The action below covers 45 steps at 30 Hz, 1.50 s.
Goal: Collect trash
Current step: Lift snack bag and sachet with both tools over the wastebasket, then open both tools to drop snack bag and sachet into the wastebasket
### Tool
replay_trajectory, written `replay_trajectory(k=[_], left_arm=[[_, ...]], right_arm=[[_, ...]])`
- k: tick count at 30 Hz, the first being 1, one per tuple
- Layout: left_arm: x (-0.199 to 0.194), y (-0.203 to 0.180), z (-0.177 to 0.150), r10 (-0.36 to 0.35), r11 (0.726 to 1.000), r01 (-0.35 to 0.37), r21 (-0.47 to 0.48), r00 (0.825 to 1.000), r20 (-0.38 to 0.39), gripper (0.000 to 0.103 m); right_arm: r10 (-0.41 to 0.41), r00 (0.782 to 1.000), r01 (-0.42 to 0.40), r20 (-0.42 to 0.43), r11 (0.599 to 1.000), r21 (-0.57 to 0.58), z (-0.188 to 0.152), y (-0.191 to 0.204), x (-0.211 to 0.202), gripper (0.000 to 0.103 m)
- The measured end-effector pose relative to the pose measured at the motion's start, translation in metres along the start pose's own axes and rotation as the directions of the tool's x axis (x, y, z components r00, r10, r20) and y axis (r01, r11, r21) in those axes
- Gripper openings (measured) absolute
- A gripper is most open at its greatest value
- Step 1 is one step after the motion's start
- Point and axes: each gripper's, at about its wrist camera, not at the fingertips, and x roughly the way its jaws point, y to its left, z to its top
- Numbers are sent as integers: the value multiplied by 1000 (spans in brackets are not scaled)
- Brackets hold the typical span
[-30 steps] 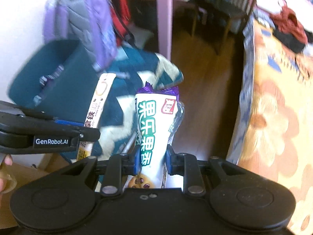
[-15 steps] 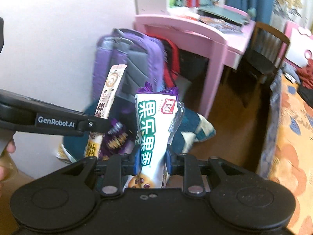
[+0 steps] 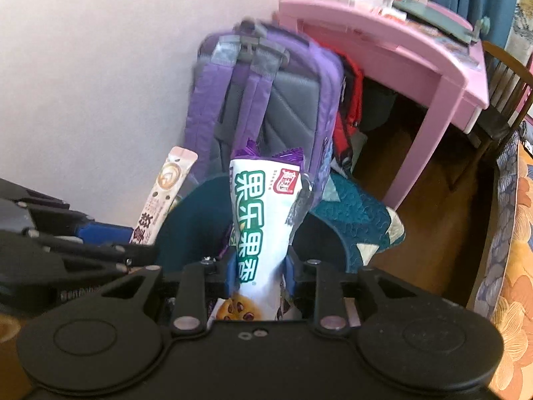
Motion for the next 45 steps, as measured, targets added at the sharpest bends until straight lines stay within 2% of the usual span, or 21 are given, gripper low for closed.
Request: replay_trajectory(k=[6,11,15,22,24,26,27,29,31,39,42,45], left_arm=[[34,0,-3,10,1000,-9,15,998,-59,23],[58,-3,-3,21,999,-18,28,994,-110,23],[74,-4,-5,16,1000,-13,15,988,-151,23],[94,-7,-8,35,999,-31,23,979,-201,23],[97,-5,-9,41,999,-40,13,976,-213,23],[98,-3,-11,26,1000,-28,-6,974,-224,30],[97,-1,-12,21,1000,-25,-14,975,-221,33],[92,1,-13,16,999,-21,-24,979,-205,54],[81,1,-14,12,1000,-16,-22,986,-168,61],[21,4,-20,-24,1000,24,-19,999,-24,62],[-12,3,-24,-37,999,37,7,998,48,62],[-46,3,-27,-51,998,47,42,992,118,67]], right_arm=[[-40,995,39,-87,999,-22,-6,8,47,29],[-47,990,48,-135,999,5,-13,1,71,32],[-44,986,51,-159,998,42,-17,-7,79,43],[-53,985,63,-163,997,53,-24,-9,74,54],[-65,984,74,-165,996,50,-27,-9,71,62],[-84,982,93,-168,995,47,-30,-10,69,68],[-93,981,102,-172,994,43,-31,-10,68,69],[-90,980,98,-179,994,38,-35,-9,64,70],[-95,980,104,-177,994,42,-38,-9,59,71],[-52,994,61,-94,993,101,-45,-8,10,77],[-35,999,40,-37,991,128,-46,-5,-18,79],[-30,999,27,22,989,142,-46,3,-46,79]])
